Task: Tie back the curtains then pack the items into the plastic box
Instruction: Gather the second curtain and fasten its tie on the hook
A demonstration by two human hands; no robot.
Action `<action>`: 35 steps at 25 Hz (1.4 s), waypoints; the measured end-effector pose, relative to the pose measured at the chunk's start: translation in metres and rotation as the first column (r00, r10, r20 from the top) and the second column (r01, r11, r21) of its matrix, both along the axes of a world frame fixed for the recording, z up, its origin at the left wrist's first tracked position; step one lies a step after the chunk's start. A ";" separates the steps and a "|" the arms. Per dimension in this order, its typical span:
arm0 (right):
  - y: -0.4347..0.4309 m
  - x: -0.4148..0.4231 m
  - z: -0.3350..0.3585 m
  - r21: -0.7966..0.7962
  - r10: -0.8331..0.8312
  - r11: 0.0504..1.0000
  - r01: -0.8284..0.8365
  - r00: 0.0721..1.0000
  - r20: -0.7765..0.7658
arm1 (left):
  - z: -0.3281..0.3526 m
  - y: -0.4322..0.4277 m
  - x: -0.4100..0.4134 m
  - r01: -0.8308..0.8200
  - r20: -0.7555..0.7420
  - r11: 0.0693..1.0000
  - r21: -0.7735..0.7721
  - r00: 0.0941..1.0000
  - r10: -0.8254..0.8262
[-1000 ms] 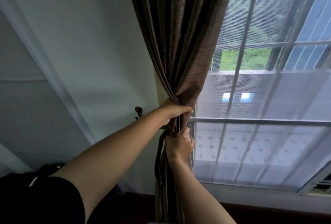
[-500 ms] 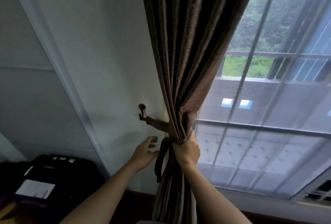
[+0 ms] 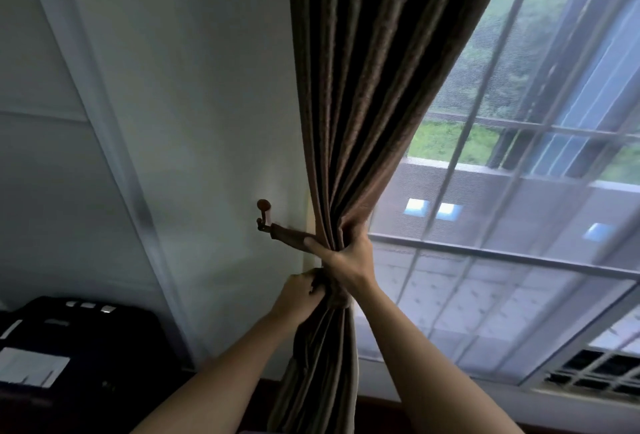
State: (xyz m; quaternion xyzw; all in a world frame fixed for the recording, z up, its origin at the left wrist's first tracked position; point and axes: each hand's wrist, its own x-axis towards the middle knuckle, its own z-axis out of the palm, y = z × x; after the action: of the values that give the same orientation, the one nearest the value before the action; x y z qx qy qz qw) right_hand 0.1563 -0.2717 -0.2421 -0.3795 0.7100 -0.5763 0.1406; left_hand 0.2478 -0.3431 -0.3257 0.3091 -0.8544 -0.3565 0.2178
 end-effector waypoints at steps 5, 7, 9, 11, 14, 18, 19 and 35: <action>-0.001 -0.003 0.012 -0.018 -0.155 0.988 0.155 0.985 -0.074 | 0.012 -0.018 0.007 -0.018 0.113 0.978 -0.209 0.993 0.042; 0.001 -0.003 0.010 -0.011 -0.202 0.979 0.202 0.975 -0.089 | 0.022 -0.034 0.021 -0.011 0.148 0.922 -0.388 0.986 0.073; 0.002 -0.002 0.007 -0.008 -0.209 0.978 0.209 0.971 -0.112 | 0.031 -0.048 0.038 0.134 0.210 0.809 -0.572 0.978 -0.013; 0.001 -0.003 0.004 -0.003 -0.199 0.980 0.201 0.967 -0.158 | 0.037 -0.059 0.053 0.295 0.321 0.726 -0.621 0.941 -0.107; 0.003 -0.001 0.005 0.008 -0.172 0.984 0.177 0.966 -0.195 | 0.035 -0.066 0.047 0.293 0.384 0.802 -0.521 0.919 -0.086; 0.010 0.003 0.004 0.028 -0.119 0.992 0.127 0.973 -0.198 | 0.024 -0.039 -0.006 -0.053 0.430 0.966 -0.254 0.888 0.162; 0.013 0.001 0.004 0.038 -0.111 0.992 0.120 0.975 -0.193 | 0.020 -0.030 -0.017 -0.167 0.373 0.971 -0.168 0.901 0.220; 0.029 -0.011 -0.005 -0.050 0.031 0.998 -0.032 0.999 -0.026 | 0.009 -0.006 -0.037 -0.326 -0.086 0.805 0.497 0.904 0.419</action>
State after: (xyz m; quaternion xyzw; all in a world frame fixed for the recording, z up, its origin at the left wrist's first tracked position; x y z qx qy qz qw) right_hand 0.1451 -0.2431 -0.2466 -0.4012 0.6910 -0.5868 0.1311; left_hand 0.2111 -0.3492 -0.3167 0.4791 -0.6390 -0.5310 0.2833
